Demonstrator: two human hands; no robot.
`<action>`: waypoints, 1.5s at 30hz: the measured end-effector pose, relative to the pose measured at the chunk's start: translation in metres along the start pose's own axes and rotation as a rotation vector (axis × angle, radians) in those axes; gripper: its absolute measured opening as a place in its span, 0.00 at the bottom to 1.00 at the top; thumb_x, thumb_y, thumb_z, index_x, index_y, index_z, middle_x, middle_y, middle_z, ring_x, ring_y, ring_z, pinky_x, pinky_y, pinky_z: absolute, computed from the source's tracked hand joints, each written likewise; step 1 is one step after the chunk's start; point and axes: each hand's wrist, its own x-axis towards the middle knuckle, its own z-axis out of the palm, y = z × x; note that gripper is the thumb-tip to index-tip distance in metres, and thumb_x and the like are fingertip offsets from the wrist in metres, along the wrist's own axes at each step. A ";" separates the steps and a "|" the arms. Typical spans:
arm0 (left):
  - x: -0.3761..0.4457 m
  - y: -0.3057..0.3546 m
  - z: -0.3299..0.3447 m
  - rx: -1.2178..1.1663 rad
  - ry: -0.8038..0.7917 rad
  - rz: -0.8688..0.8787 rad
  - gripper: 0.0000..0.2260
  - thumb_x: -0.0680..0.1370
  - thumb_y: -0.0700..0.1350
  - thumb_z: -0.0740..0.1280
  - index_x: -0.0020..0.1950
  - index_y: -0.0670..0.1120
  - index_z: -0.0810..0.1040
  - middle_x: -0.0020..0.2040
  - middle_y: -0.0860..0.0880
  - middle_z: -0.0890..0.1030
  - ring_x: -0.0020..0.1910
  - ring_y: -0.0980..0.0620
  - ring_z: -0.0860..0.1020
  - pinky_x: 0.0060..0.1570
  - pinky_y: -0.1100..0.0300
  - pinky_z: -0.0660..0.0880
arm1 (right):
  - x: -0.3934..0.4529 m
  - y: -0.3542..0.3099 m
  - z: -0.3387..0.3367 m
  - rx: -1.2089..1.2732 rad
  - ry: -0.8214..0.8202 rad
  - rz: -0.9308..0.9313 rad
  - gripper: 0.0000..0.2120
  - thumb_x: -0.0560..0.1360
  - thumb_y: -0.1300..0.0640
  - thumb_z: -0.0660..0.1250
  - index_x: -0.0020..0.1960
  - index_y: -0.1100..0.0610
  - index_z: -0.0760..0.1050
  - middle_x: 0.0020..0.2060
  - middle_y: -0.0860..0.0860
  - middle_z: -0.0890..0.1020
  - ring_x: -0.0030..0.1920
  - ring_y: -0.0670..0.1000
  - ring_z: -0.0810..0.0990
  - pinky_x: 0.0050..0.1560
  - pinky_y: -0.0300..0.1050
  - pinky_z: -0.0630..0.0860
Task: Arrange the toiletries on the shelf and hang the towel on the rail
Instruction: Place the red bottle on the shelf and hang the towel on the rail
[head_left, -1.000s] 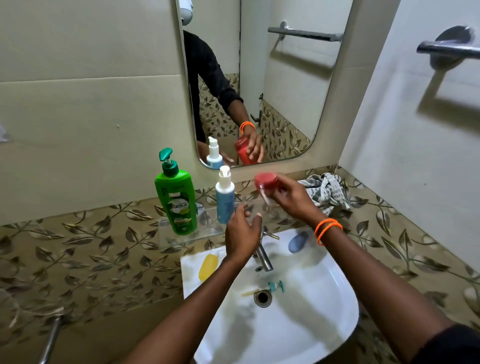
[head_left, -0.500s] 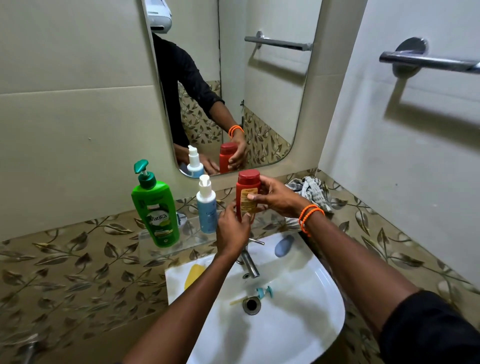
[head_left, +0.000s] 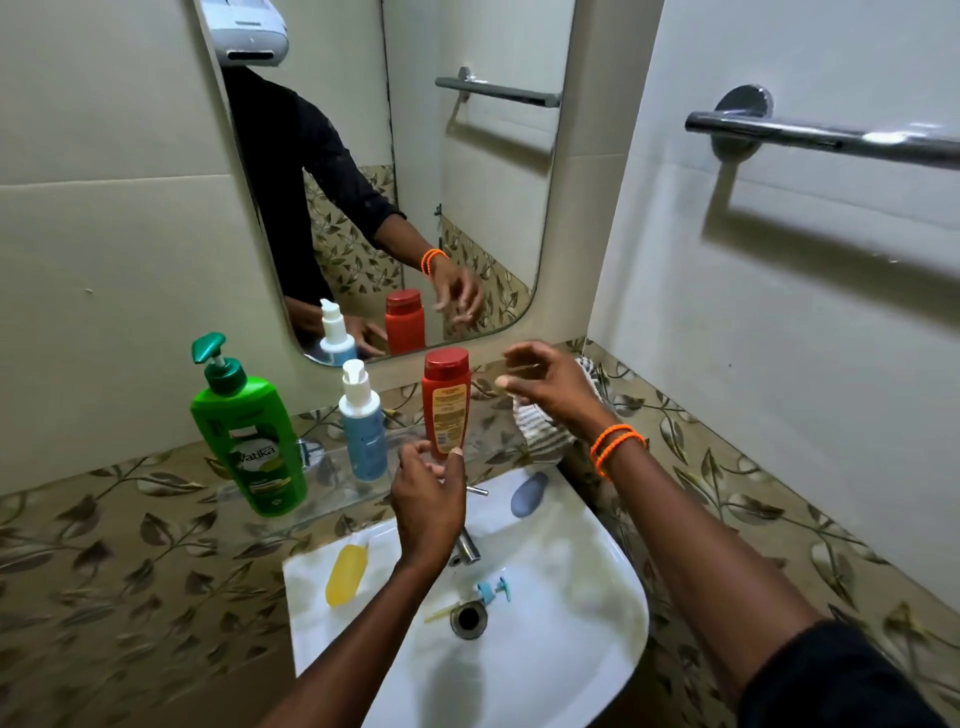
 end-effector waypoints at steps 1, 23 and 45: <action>-0.004 0.001 0.000 -0.012 -0.016 0.024 0.09 0.79 0.52 0.70 0.55 0.50 0.75 0.42 0.50 0.82 0.43 0.46 0.83 0.42 0.52 0.81 | 0.001 0.008 -0.009 -0.156 0.263 -0.039 0.13 0.71 0.59 0.78 0.54 0.58 0.81 0.50 0.55 0.85 0.53 0.56 0.84 0.50 0.51 0.82; -0.001 0.174 0.049 -0.040 -0.823 0.498 0.37 0.67 0.57 0.82 0.73 0.51 0.75 0.66 0.49 0.83 0.60 0.54 0.82 0.65 0.45 0.80 | -0.055 -0.100 -0.155 0.565 0.099 0.203 0.06 0.82 0.65 0.62 0.57 0.58 0.74 0.41 0.54 0.76 0.33 0.49 0.79 0.35 0.42 0.81; -0.047 0.206 0.017 -0.160 -0.284 0.594 0.09 0.80 0.65 0.61 0.53 0.61 0.73 0.47 0.52 0.80 0.44 0.54 0.80 0.41 0.50 0.81 | -0.212 -0.186 -0.204 0.185 0.774 -0.233 0.08 0.73 0.51 0.77 0.43 0.55 0.85 0.39 0.55 0.88 0.42 0.57 0.89 0.47 0.58 0.86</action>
